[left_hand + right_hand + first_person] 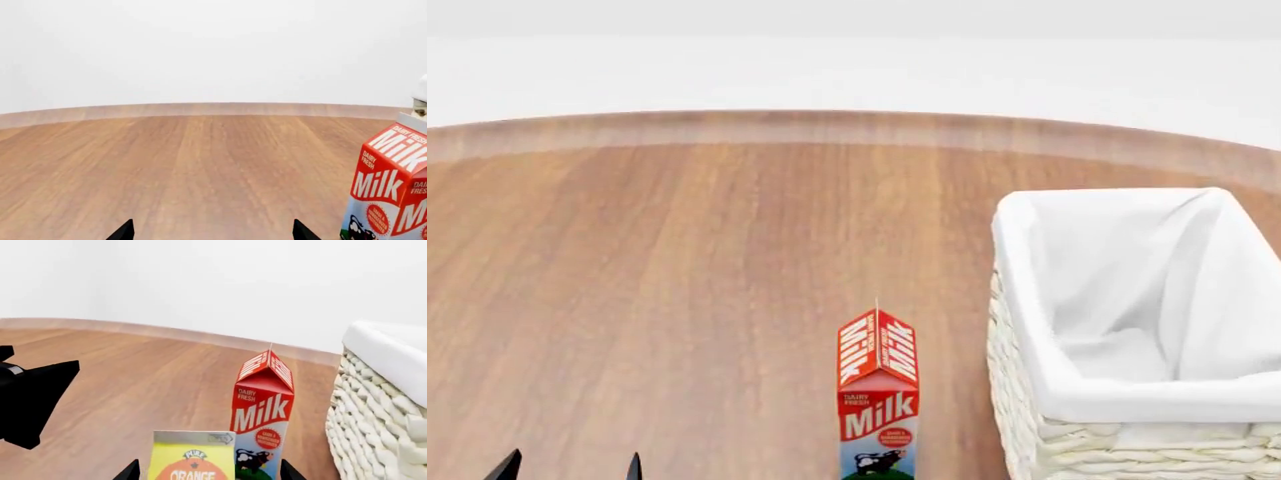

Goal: Pick up the orange juice, and put it in the basket.

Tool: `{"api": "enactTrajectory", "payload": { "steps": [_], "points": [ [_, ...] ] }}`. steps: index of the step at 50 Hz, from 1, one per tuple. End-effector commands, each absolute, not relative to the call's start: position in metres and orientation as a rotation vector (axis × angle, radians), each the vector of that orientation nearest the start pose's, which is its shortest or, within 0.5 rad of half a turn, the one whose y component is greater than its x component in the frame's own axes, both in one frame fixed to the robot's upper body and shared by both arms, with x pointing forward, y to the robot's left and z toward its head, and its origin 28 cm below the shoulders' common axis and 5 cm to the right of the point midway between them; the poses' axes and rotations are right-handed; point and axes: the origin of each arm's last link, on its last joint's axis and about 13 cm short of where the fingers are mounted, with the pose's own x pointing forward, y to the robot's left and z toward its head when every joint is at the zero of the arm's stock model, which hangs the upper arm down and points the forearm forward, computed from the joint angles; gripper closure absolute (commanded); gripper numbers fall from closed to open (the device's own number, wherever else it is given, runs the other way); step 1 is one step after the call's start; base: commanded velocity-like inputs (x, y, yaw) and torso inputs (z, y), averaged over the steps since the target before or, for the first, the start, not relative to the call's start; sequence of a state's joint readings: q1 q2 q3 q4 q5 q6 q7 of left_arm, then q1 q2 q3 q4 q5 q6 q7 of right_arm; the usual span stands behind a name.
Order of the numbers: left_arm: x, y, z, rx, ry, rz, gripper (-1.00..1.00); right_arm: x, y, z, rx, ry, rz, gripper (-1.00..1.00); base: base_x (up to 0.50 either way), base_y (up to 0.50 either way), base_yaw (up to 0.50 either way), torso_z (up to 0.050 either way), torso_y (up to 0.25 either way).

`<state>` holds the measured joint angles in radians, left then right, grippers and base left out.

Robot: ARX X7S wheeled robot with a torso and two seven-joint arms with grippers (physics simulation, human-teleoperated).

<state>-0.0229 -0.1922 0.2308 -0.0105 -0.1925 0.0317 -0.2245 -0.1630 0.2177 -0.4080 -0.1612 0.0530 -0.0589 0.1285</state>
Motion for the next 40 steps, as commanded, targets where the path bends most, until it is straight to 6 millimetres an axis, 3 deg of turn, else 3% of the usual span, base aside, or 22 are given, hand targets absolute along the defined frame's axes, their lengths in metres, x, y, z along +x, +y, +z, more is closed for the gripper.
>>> {"api": "enactTrajectory", "payload": {
  "steps": [1,40],
  "points": [
    [0.211,0.205,0.013,0.0,0.0,0.0,-1.0,0.155,-0.058,0.001,-0.075,0.014,0.325,-1.0,0.0,0.0,0.0,0.0,0.0],
    [0.211,0.205,0.013,0.0,0.0,0.0,-1.0,0.177,-0.051,-0.013,-0.042,0.053,0.348,-1.0,0.0,0.0,0.0,0.0,0.0]
  ]
}}
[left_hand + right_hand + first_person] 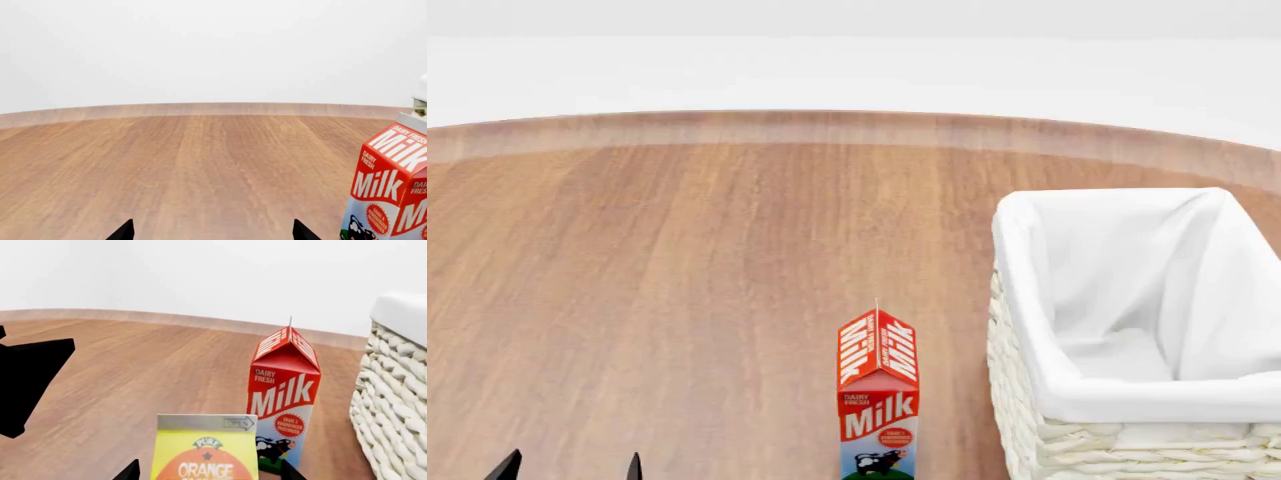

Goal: Pick up the orange juice, and put it in the basket.

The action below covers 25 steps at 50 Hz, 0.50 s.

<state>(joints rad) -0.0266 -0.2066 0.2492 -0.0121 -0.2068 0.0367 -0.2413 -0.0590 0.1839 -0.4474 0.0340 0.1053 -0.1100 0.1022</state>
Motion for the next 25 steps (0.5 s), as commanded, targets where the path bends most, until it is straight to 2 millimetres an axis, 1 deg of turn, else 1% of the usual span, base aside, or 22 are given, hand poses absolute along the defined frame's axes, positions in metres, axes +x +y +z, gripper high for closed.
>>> {"api": "enactTrajectory", "payload": {
  "steps": [1,6,25],
  "points": [
    [0.2105,0.2054,0.013,0.0,0.0,0.0,-1.0,0.1772,-0.0513,-0.0135,-0.042,0.054,0.347,-1.0,0.0,0.0,0.0,0.0,0.0],
    [0.2105,0.2054,0.013,0.0,0.0,0.0,-1.0,0.1798,-0.0523,-0.0173,-0.041,0.062,0.34,-1.0,0.0,0.0,0.0,0.0,0.0],
    [0.2105,0.2054,0.013,0.0,0.0,0.0,-1.0,0.1824,-0.0499,-0.0223,-0.046,0.075,0.345,-1.0,0.0,0.0,0.0,0.0,0.0]
  ]
}}
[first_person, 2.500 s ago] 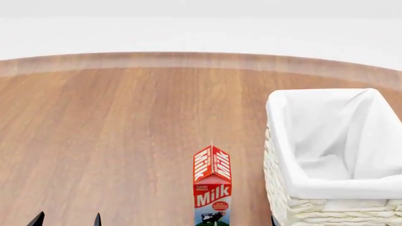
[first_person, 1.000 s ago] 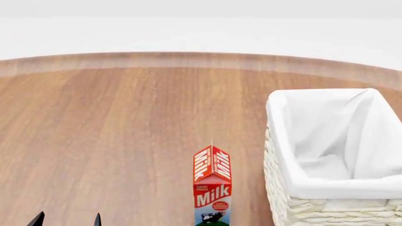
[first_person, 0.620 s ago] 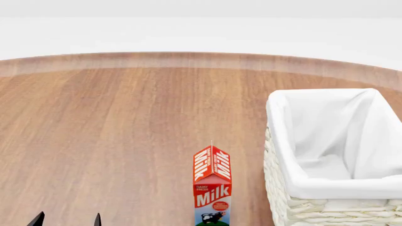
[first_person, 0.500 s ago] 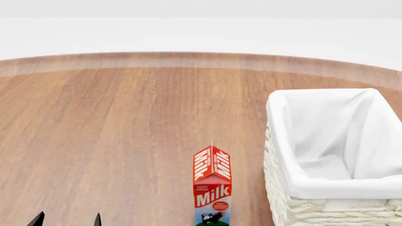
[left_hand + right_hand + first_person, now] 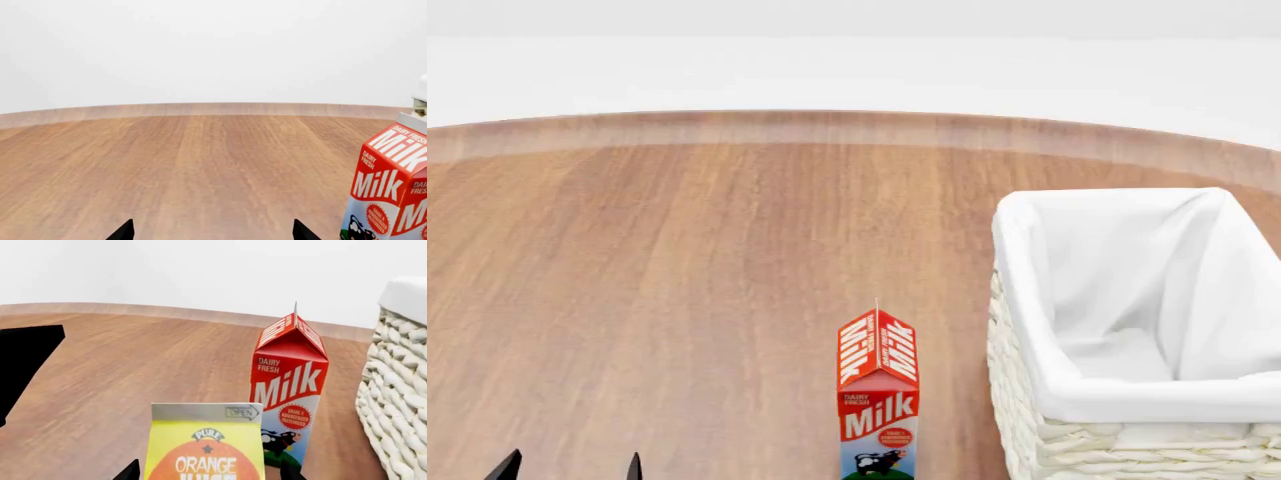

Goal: Pick up the orange juice, and put it in the basket.

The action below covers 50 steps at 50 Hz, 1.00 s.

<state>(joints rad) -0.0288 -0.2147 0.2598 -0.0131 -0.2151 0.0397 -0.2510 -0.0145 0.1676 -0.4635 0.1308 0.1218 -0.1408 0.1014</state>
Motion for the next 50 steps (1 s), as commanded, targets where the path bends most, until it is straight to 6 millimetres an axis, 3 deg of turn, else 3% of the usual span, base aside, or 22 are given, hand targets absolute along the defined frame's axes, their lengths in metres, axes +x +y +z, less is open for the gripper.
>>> {"api": "enactTrajectory", "payload": {
  "steps": [1,47,48,50],
  "points": [
    [0.2105,0.2054,0.013,0.0,0.0,0.0,-1.0,0.1828,-0.0497,-0.0225,-0.046,0.075,0.344,-1.0,0.0,0.0,0.0,0.0,0.0],
    [0.2105,0.2054,0.013,0.0,0.0,0.0,-1.0,0.1872,-0.0449,-0.0292,-0.046,0.084,0.352,-1.0,0.0,0.0,0.0,0.0,0.0],
    [0.2105,0.2054,0.013,0.0,0.0,0.0,-1.0,0.1872,-0.0448,-0.0295,-0.047,0.083,0.351,1.0,0.0,0.0,0.0,0.0,0.0],
    [0.2105,0.2054,0.013,0.0,0.0,0.0,-1.0,0.1871,-0.0447,-0.0293,-0.047,0.082,0.352,1.0,0.0,0.0,0.0,0.0,0.0]
  ]
}}
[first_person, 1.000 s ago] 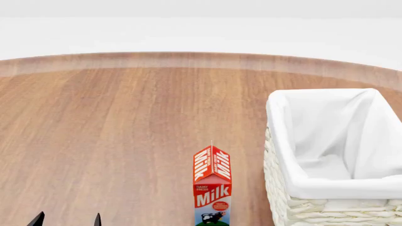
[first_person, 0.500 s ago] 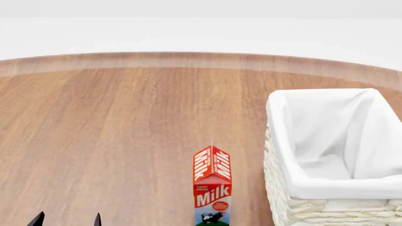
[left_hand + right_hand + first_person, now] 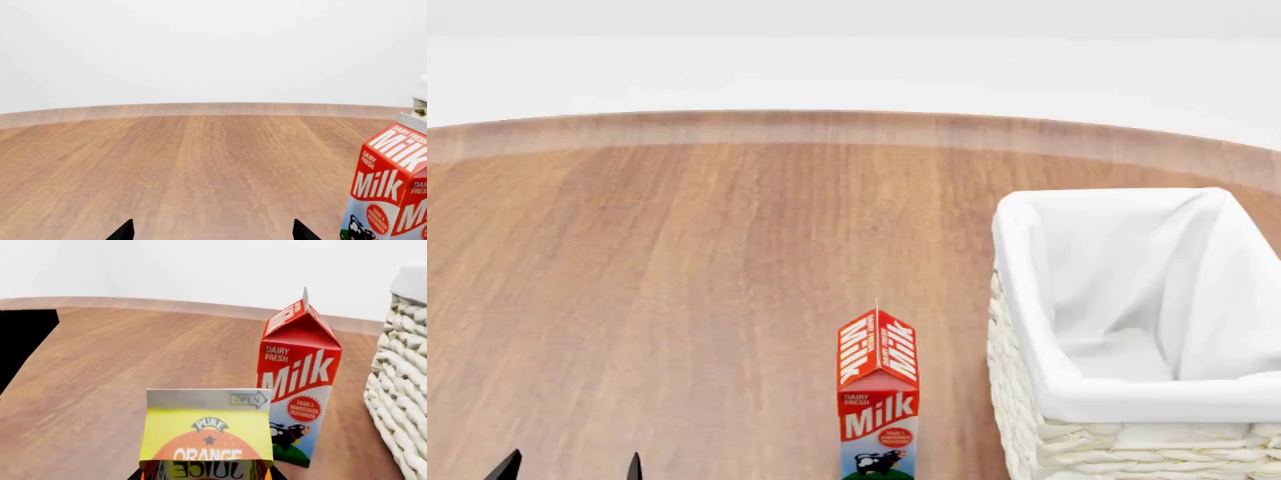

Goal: Pick up the orange juice, and put it in the basket.

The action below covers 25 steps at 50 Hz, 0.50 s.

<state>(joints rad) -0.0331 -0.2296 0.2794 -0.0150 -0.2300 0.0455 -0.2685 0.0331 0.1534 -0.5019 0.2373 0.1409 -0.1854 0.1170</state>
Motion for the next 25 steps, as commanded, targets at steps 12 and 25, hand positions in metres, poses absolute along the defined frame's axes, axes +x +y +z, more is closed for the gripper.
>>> {"api": "enactTrajectory", "payload": {
  "steps": [12,25],
  "points": [
    [0.211,0.205,0.013,0.0,0.0,0.0,-1.0,0.18,-0.045,-0.012,-0.037,0.043,0.353,1.0,0.0,0.0,0.0,0.0,0.0],
    [0.211,0.205,0.013,0.0,0.0,0.0,-1.0,0.172,-0.047,0.018,-0.018,-0.031,0.36,1.0,0.0,0.0,0.0,0.0,0.001]
  ]
}}
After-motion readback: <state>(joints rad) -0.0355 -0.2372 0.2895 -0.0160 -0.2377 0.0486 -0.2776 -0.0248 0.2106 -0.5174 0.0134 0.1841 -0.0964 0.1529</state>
